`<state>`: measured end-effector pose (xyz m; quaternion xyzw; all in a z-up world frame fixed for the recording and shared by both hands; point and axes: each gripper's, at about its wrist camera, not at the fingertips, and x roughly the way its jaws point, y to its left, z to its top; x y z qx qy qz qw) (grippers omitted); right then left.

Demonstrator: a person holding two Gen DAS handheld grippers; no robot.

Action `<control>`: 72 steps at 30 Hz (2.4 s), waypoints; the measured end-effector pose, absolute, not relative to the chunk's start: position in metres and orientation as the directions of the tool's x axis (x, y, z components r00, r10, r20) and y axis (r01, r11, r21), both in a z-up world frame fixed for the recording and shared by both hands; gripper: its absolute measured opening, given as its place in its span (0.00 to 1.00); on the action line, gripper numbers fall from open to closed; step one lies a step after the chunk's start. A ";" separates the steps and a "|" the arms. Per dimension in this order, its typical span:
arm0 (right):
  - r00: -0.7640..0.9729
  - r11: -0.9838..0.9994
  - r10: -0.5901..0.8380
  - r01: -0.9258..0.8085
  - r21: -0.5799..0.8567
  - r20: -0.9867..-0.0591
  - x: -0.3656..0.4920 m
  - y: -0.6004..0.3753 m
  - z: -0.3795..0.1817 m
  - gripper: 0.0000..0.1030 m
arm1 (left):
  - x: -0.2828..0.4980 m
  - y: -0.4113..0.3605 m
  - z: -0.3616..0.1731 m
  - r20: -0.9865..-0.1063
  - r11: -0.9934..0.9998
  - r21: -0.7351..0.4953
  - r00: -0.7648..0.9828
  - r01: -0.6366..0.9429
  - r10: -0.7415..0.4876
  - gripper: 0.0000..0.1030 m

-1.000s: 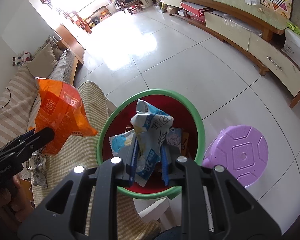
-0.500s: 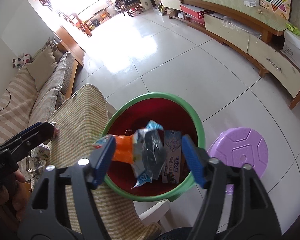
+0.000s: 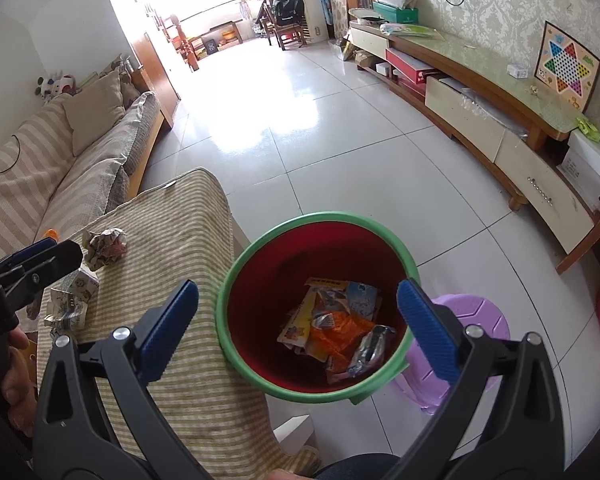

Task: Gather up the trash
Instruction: 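Move both open tools back over the table, then grasp the crumpled grey paper with the left tool while the right tool grasps the paper cup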

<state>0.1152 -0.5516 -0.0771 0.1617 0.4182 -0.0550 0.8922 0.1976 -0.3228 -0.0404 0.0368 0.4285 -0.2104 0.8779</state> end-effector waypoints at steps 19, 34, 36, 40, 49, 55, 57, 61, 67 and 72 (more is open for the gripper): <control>0.630 0.976 0.163 0.008 0.217 -0.759 0.119 -0.388 -0.055 0.95 | 0.136 -0.100 -0.062 -0.781 0.978 -0.169 0.588 0.125 -0.210 0.92; 0.569 0.972 0.232 -0.149 0.179 -0.789 0.113 -0.294 -0.068 0.95 | 0.114 -0.021 -0.109 -0.836 0.977 -0.206 0.509 0.058 -0.207 0.92; 0.564 0.972 0.232 -0.158 0.173 -0.793 0.115 -0.290 -0.069 0.95 | 0.119 -0.023 -0.113 -0.839 0.976 -0.208 0.502 0.061 -0.210 0.92; 0.553 0.972 0.232 -0.169 0.165 -0.800 0.119 -0.284 -0.072 0.95 | 0.131 -0.031 -0.124 -0.846 0.974 -0.215 0.485 0.070 -0.221 0.92; 0.521 0.971 0.231 -0.173 0.164 -0.822 0.131 -0.280 -0.087 0.95 | 0.167 -0.045 -0.159 -0.873 0.977 -0.203 0.439 0.068 -0.212 0.91; 0.505 0.970 0.234 -0.177 0.165 -0.831 0.141 -0.278 -0.096 0.95 | 0.185 -0.048 -0.174 -0.889 0.981 -0.184 0.415 0.065 -0.194 0.83; 0.498 0.969 0.236 -0.182 0.166 -0.834 0.146 -0.274 -0.099 0.95 | 0.188 -0.047 -0.176 -0.891 0.982 -0.178 0.413 0.064 -0.189 0.82; 0.483 0.965 0.247 -0.200 0.169 -0.840 0.156 -0.264 -0.105 0.95 | 0.193 -0.039 -0.182 -0.893 0.981 -0.186 0.406 0.059 -0.194 0.64; 0.462 0.956 0.265 -0.238 0.170 -0.846 0.170 -0.241 -0.115 0.95 | 0.190 -0.033 -0.180 -0.884 0.973 -0.213 0.406 0.092 -0.232 0.38; 0.448 0.948 0.279 -0.267 0.171 -0.849 0.181 -0.222 -0.121 0.95 | 0.181 -0.018 -0.174 -0.880 0.973 -0.218 0.416 0.070 -0.227 0.34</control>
